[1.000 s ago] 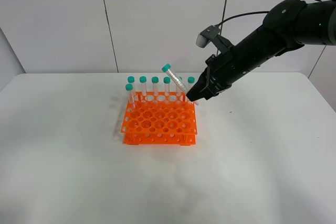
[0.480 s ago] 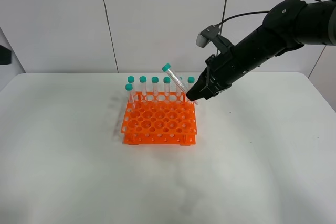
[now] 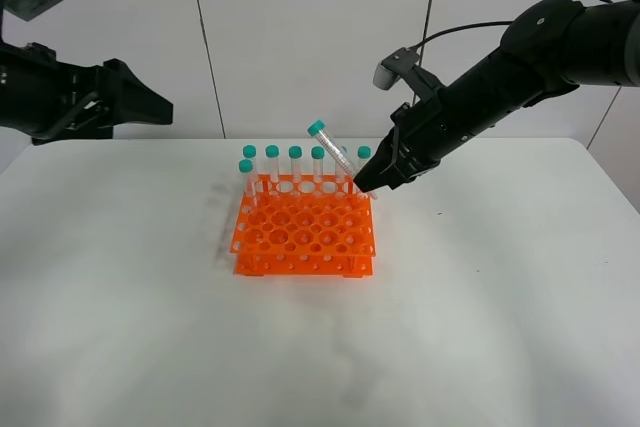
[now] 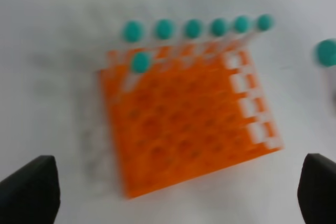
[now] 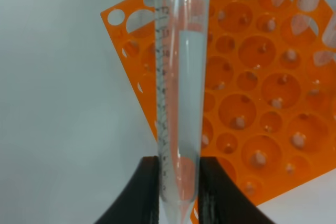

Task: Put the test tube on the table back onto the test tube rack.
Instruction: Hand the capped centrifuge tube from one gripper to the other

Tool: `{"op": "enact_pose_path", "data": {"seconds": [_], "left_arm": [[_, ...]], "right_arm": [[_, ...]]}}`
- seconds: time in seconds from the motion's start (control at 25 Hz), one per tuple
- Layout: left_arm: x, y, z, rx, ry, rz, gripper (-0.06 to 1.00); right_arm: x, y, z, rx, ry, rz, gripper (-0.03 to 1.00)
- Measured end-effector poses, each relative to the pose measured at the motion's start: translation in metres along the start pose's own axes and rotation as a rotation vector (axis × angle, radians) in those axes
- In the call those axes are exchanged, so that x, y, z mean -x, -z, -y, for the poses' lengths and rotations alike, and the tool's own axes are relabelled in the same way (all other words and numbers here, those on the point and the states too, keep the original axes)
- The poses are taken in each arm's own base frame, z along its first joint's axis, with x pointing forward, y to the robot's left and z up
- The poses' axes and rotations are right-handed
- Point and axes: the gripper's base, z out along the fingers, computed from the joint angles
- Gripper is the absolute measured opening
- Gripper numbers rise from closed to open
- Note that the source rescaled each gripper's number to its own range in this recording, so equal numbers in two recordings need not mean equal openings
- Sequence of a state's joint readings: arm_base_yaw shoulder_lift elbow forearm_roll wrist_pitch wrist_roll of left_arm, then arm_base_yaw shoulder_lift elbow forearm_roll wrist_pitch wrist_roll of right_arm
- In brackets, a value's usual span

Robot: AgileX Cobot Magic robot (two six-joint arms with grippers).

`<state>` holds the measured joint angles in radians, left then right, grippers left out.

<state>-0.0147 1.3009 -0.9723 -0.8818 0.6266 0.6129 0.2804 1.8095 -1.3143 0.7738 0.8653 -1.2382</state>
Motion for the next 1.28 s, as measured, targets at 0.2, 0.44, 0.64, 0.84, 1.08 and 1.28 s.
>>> {"op": "enact_pose_path", "data": {"seconds": [0.2,0.44,0.64,0.84,1.08,1.28], "left_arm": [[0.000,-0.034,-0.004,-0.163,0.116,0.006,1.00],[-0.005,-0.069,-0.009,-0.339,0.226,-0.010,1.00],[-0.013,-0.089,-0.008,-0.388,0.257,-0.030,1.00],[-0.022,-0.105,0.012,-0.443,0.246,-0.052,1.00],[-0.027,-0.112,0.027,-0.457,0.193,-0.048,1.00],[-0.031,-0.117,0.034,-0.429,0.159,-0.050,1.00]], "right_arm": [[0.010,-0.010,-0.013,0.002,0.065,0.001,0.00],[0.013,-0.012,-0.015,-0.012,0.081,0.006,0.00],[0.013,-0.012,-0.015,-0.012,0.081,0.007,0.00],[0.013,-0.012,-0.015,-0.012,0.081,0.007,0.00],[0.013,-0.012,-0.015,-0.012,0.078,0.007,0.00],[0.013,-0.012,-0.015,-0.012,0.079,0.006,0.00]]}}
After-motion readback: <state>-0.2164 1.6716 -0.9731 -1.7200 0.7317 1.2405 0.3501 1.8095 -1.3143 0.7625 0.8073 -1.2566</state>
